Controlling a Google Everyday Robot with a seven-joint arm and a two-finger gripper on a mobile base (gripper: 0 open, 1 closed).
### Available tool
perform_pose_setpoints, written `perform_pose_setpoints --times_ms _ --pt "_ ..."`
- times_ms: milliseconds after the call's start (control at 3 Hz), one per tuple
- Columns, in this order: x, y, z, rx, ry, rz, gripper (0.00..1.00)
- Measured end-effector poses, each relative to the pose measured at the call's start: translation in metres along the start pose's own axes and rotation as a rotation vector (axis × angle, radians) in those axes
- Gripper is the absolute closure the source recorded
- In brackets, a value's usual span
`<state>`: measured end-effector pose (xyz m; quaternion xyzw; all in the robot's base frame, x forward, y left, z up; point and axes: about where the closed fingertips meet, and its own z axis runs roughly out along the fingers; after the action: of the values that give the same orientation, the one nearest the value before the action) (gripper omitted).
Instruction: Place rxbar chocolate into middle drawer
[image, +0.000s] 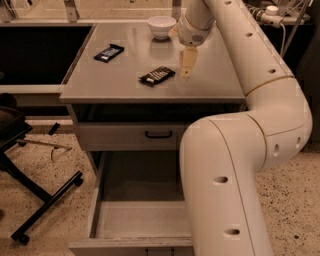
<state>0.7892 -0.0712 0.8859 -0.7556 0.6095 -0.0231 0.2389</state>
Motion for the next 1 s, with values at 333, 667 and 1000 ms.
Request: perform_pose_setpoints --times_ms 333,667,1000 --pt "0.000 0.000 0.000 0.000 0.000 0.000 0.00" --pt "-0.011 -0.003 0.020 -0.008 -0.034 -0.021 0.00" --pt "-0.045 -0.002 0.054 -0.053 -0.103 -0.086 0.00"
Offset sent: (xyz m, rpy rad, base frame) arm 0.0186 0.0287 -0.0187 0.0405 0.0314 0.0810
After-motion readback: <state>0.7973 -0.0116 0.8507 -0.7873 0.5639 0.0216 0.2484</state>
